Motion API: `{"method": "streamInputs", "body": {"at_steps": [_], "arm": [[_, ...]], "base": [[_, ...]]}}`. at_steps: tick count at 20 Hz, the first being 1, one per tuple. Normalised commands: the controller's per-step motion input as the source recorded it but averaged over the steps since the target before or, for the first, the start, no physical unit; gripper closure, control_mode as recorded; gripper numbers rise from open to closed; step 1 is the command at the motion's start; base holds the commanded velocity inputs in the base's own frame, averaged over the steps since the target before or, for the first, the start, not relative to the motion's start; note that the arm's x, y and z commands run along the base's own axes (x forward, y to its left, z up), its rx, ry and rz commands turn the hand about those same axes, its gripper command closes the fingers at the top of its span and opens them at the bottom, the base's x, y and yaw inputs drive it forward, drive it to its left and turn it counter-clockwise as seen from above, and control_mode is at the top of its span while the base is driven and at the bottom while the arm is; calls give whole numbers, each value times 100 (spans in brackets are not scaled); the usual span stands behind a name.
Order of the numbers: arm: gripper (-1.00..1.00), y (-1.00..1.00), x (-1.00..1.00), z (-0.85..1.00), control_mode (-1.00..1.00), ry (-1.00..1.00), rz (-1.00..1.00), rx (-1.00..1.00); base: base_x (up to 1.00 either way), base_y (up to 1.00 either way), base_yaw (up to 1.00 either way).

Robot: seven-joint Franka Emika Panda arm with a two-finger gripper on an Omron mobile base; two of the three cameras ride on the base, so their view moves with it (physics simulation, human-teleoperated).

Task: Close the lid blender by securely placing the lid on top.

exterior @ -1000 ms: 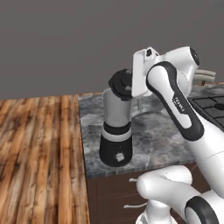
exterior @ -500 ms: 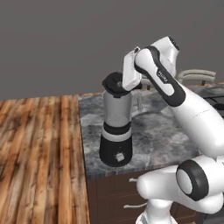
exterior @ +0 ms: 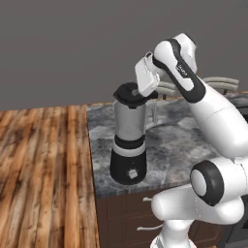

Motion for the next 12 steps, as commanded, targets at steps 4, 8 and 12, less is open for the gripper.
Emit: {"method": "streamInputs", "body": {"at_steps": [4,8,12], "arm": [[100,13,0,-10,-100,6,14,0],[100,35,11,-3,-100,12,13,0],[100,35,10,-1,-100,15,12,0]], "base": [[0,0,0],[0,0,0],[0,0,0]]}}
